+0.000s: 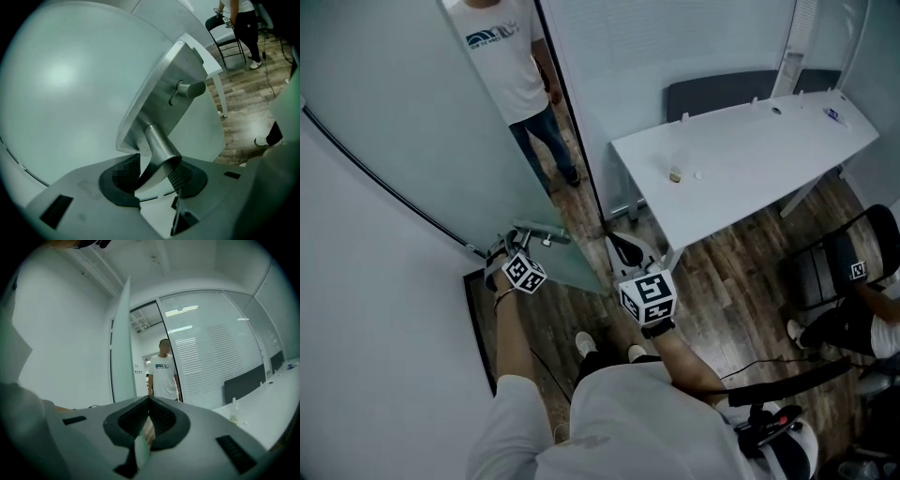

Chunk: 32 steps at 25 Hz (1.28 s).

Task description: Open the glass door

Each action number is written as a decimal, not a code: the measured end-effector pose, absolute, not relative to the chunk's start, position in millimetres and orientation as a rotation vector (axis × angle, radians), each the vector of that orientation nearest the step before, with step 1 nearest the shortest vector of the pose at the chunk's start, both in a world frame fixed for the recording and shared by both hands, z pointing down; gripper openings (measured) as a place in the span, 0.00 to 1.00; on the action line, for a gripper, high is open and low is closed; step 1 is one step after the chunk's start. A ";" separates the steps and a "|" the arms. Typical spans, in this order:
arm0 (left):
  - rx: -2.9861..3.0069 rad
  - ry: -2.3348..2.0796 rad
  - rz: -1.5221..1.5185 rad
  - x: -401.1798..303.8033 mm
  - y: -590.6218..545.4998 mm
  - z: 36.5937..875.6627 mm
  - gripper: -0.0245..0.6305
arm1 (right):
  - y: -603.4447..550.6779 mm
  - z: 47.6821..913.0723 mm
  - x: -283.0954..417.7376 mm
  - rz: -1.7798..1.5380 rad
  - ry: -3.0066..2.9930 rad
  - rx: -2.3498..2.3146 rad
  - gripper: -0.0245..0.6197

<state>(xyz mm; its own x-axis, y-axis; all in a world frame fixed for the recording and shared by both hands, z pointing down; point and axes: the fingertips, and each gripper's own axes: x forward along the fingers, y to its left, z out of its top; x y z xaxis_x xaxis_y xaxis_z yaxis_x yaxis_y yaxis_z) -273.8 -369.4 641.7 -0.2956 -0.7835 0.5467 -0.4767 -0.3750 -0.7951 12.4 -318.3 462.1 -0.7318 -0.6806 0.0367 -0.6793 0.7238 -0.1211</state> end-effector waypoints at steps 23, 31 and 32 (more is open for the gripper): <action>-1.591 1.625 -1.775 -367.5 -148.2 630.2 0.28 | -200.2 404.2 -178.9 -0.002 3.071 -0.485 0.04; -1.604 1.546 -1.802 -410.4 -86.6 630.3 0.28 | -158.5 396.1 -230.4 0.101 3.105 -0.337 0.04; -1.605 1.526 -1.807 -415.3 -79.1 632.0 0.28 | -151.1 398.9 -238.0 0.120 3.116 -0.303 0.04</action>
